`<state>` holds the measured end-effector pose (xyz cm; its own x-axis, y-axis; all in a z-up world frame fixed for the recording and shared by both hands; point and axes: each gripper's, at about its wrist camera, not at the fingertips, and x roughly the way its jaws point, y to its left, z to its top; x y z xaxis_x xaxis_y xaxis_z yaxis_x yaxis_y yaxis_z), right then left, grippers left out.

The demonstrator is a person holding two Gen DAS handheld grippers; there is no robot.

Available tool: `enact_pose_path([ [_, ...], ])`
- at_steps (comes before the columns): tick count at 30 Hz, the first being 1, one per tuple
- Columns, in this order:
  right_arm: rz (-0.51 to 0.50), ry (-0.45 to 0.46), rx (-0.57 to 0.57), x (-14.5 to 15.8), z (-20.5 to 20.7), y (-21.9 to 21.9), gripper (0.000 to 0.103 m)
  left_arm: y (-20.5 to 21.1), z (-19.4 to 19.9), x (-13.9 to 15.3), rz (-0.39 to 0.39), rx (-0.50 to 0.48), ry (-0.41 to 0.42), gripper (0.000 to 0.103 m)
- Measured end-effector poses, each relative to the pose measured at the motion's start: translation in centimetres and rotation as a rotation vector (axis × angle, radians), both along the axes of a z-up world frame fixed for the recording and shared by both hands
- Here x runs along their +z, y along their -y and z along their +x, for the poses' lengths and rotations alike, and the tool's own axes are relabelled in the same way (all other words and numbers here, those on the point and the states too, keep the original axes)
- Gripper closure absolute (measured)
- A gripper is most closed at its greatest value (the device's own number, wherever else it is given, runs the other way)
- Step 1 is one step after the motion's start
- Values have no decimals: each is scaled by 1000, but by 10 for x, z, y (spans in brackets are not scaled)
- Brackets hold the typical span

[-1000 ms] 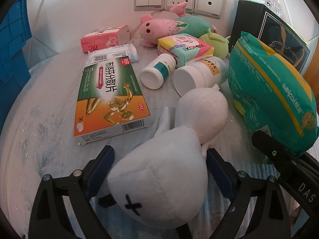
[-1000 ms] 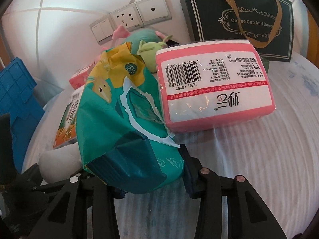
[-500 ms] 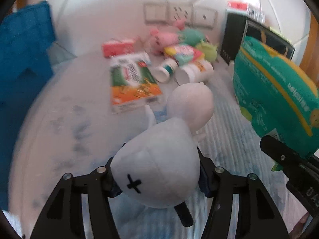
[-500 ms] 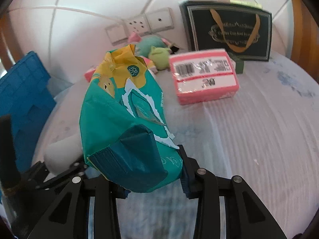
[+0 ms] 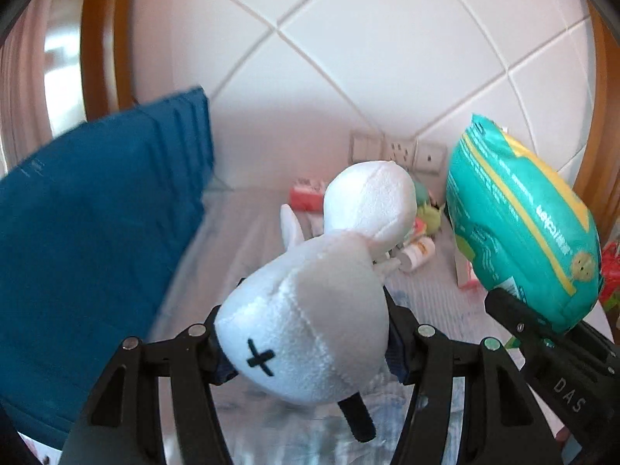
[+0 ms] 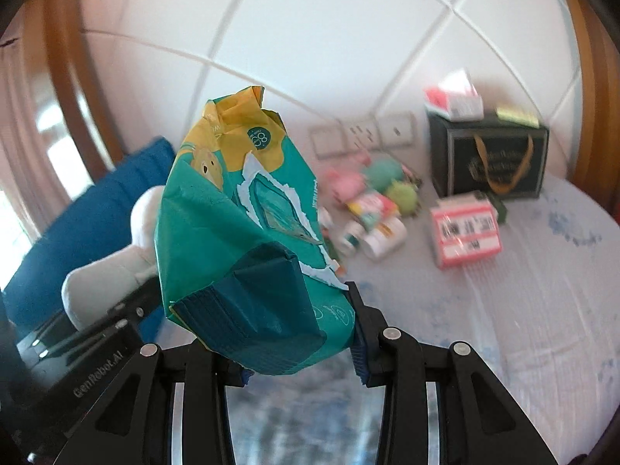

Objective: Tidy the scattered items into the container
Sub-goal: 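Lift the plush bunny and diaper pack and carry them toward the blue crate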

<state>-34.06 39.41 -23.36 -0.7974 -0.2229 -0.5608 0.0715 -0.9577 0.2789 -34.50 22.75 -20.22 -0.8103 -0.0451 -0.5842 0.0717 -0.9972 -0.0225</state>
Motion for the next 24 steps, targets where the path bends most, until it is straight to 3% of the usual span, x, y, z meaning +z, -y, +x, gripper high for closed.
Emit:
enact_pose_path([
  [4,11,-54,49,42,15,27,66,26,22,34,17,42,-27,44],
  [9,-6,-116,175,82,30,61,66,60,56,74,-7,164,-71,44],
  [17,2,-180,347,118,40,133,65,127,92,115,-41,310,-131,44],
  [24,23,-213,450,134,42,240,65,223,115,139,-42,394,-182,44],
])
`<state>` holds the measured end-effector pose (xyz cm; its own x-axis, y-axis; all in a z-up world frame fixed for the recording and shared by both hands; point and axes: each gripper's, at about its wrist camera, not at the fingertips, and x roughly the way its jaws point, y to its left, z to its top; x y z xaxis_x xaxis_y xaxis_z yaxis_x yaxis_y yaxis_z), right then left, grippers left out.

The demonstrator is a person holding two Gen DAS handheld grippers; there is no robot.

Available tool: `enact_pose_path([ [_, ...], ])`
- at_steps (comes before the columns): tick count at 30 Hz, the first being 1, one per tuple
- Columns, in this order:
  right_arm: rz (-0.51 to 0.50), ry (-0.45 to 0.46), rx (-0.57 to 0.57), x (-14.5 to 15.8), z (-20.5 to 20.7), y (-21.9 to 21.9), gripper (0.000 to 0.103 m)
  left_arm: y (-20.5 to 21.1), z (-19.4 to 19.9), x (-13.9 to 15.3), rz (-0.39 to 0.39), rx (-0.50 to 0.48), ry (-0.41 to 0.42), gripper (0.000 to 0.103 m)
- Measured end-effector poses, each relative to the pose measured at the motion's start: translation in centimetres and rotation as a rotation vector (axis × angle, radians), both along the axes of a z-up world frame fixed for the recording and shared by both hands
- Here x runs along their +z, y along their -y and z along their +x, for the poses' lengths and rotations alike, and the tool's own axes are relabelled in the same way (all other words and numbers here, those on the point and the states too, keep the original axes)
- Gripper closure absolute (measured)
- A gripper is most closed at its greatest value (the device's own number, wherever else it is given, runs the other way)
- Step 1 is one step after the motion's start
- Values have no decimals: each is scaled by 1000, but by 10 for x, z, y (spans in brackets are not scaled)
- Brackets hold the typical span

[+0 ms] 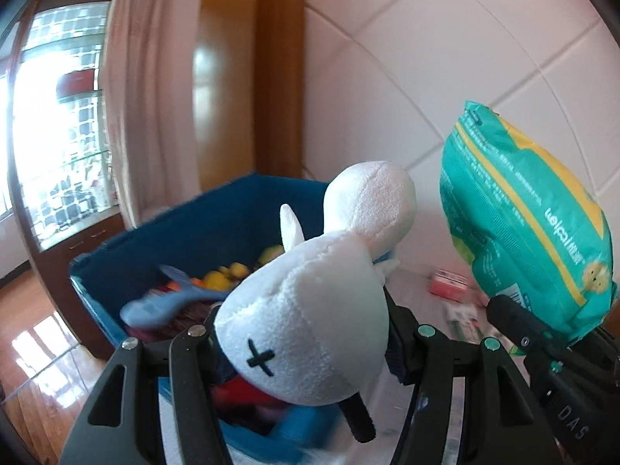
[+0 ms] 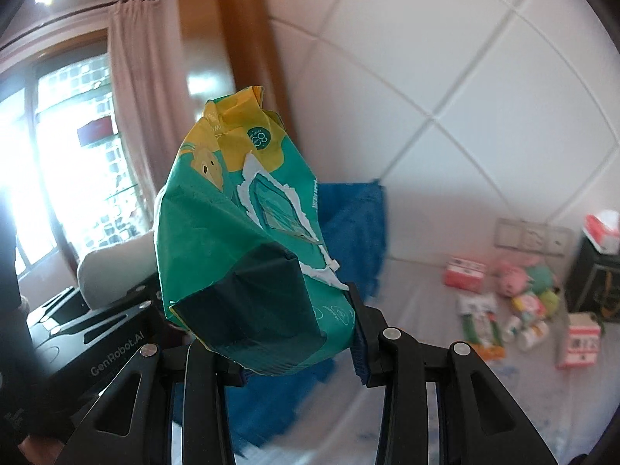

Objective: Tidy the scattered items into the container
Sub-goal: 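Lift the plush bunny and diaper pack and carry them toward the blue crate, then open both tools over the blue crate to drop bunny and diaper pack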

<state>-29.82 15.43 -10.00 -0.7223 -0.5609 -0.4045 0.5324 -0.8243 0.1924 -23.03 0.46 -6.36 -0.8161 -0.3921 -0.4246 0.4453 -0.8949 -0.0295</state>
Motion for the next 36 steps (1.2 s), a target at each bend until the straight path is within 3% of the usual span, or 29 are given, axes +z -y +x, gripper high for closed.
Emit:
enact_pose_path([
  [8,23,58,41,-5,-8,143,65,138,-9,-16,3,16,78,44],
  [14,89,138,17,-24,-27,202,65,199,-20,-35,42,-19,117,40],
  [18,129,172,-20,-32,-34,219,64,219,-24,-46,79,-65,126,36],
  [20,136,172,-35,-33,-35,222,60,224,-25,-49,77,-72,126,24],
  [22,153,170,-54,-33,-35,227,46,229,-23,-51,74,-69,119,23],
  [25,154,167,-73,-31,-34,228,34,233,-20,-50,97,-76,110,23],
  [36,115,119,-126,-10,-15,204,33,212,-8,-38,86,-117,81,23],
])
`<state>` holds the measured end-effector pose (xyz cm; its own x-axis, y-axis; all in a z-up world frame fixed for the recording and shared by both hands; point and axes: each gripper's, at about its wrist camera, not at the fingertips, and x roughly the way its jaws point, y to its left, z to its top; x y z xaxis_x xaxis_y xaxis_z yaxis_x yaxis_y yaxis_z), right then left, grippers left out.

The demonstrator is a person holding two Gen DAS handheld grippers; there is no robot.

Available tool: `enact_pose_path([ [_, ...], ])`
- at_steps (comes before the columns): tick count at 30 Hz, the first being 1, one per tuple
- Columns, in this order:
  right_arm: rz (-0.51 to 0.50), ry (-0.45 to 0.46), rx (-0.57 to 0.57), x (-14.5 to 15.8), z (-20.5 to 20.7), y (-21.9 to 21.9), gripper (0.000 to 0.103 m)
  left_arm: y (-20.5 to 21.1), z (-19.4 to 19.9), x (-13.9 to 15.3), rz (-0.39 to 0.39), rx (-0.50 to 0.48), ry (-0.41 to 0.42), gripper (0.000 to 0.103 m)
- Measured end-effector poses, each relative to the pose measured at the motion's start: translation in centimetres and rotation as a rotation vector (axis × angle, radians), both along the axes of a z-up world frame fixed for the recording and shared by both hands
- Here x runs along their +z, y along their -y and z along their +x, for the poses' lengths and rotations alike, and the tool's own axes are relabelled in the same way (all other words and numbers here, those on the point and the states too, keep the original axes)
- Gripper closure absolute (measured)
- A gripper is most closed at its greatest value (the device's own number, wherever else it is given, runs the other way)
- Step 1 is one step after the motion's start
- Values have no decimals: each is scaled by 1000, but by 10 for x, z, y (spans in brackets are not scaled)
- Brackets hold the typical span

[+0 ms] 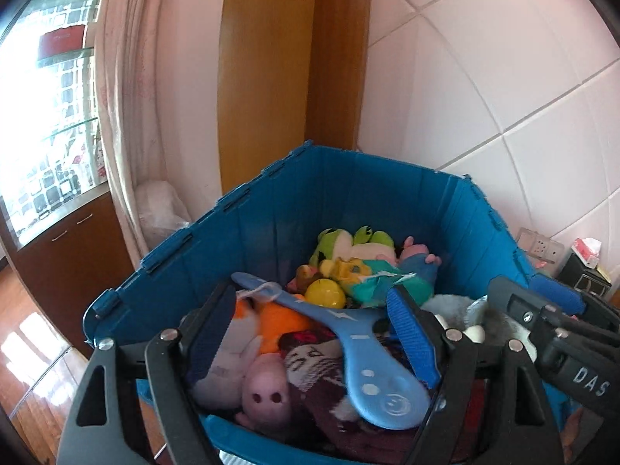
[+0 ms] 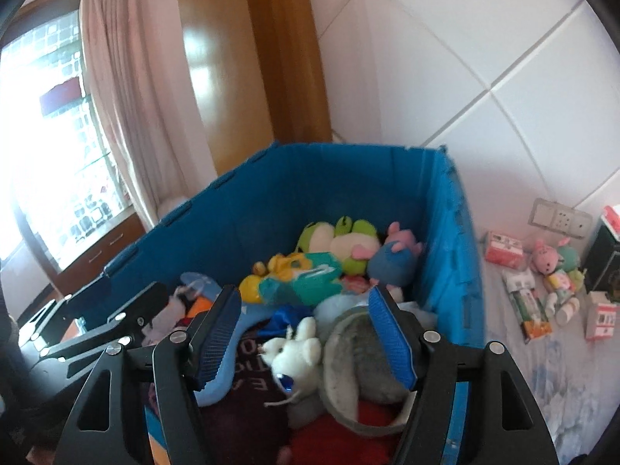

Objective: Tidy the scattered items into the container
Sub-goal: 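Open both tools over the blue crate to drop bunny and diaper pack, then move both open tools back toward the items on the bed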

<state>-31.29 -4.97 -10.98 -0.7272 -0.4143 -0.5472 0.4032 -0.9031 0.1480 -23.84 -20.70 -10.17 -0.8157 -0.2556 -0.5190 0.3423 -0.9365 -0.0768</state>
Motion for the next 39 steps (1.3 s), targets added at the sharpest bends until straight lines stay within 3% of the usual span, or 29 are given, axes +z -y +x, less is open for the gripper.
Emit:
enact_pose_path([
  [4,-13,-45,-56,18,12,-33,23,-28,4,16,-7,-40,-46,22],
  [8,-36,-81,-127,32,25,-78,23,-75,8,33,-26,-112,-105,11],
  [15,-92,-125,-282,41,53,-204,23,-189,10,58,-43,-272,-169,11],
  [19,-109,-128,-367,37,60,-294,23,-269,-1,55,-45,-330,-163,11],
  [24,-93,-88,-435,17,47,-411,23,-365,-36,26,-20,-329,-80,11],
  [29,-87,16,-515,-31,22,-505,23,-437,-70,-14,-49,-327,23,11],
  [34,-96,95,-541,-71,0,-545,23,-469,-111,-58,-51,-338,122,11],
  [39,-86,159,-544,-115,-39,-551,23,-492,-173,-114,-59,-362,200,11],
])
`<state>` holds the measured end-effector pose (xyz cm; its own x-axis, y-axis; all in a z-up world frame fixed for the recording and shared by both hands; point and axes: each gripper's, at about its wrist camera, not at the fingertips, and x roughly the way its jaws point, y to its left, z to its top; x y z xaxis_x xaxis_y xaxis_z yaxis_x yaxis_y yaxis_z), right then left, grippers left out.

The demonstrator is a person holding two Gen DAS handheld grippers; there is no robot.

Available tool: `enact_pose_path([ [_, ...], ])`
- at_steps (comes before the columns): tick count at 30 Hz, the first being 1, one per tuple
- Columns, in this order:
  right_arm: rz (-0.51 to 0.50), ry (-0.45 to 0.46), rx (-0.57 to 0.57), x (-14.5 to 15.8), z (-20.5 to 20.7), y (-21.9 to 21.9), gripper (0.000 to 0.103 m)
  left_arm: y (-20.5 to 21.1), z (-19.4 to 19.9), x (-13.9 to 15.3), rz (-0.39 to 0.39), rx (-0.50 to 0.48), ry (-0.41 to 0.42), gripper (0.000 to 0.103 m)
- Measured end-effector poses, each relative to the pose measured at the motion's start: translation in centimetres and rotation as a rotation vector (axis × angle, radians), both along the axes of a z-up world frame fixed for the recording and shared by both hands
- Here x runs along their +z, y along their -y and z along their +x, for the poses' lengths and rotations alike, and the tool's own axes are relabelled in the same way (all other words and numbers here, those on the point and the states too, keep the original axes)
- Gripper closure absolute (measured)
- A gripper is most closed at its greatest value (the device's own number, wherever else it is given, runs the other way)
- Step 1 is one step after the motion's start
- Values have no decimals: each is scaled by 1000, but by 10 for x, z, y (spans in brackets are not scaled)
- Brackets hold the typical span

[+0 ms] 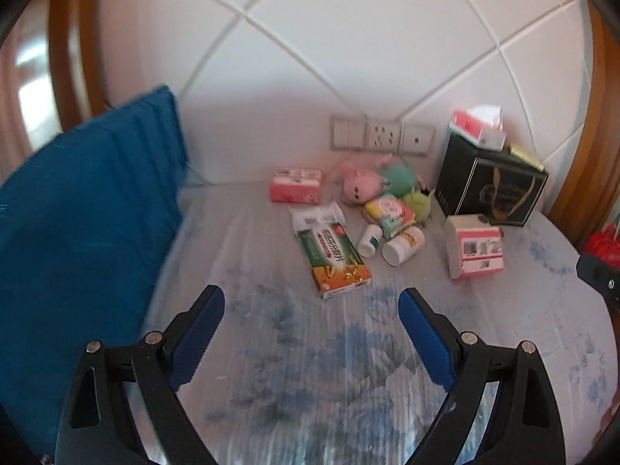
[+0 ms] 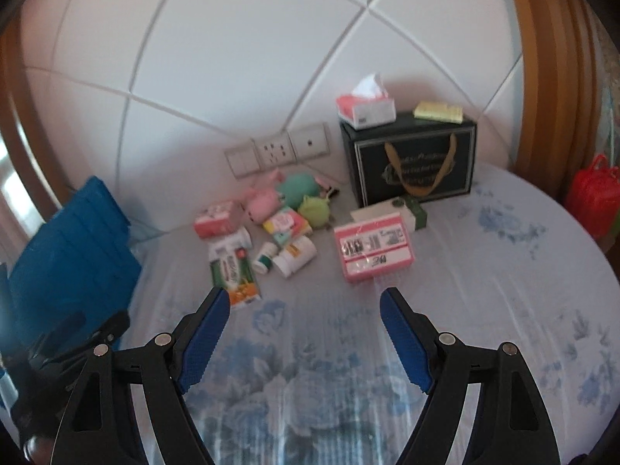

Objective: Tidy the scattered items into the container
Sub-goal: 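Move both open tools back toward the items on the bed, then grasp the green-orange medicine box with the left tool while the right grasps a white pill bottle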

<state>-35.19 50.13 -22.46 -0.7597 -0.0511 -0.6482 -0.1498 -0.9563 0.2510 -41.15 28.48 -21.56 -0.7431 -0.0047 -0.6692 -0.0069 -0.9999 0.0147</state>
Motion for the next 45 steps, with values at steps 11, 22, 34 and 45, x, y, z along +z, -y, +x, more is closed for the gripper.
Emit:
enact_pose_path([
  [11,-46,109,-25,-133,-151,21,23,-15,-138,-141,8,-6,78,11],
  [22,-80,198,-74,-175,-228,30,23,-19,-204,-180,112,3,192,11],
  [34,-38,299,-72,-203,-254,33,33,-45,-214,-199,34,-17,217,4],
  [45,53,294,-46,-204,-246,31,55,-36,-221,-201,30,-45,237,5],
])
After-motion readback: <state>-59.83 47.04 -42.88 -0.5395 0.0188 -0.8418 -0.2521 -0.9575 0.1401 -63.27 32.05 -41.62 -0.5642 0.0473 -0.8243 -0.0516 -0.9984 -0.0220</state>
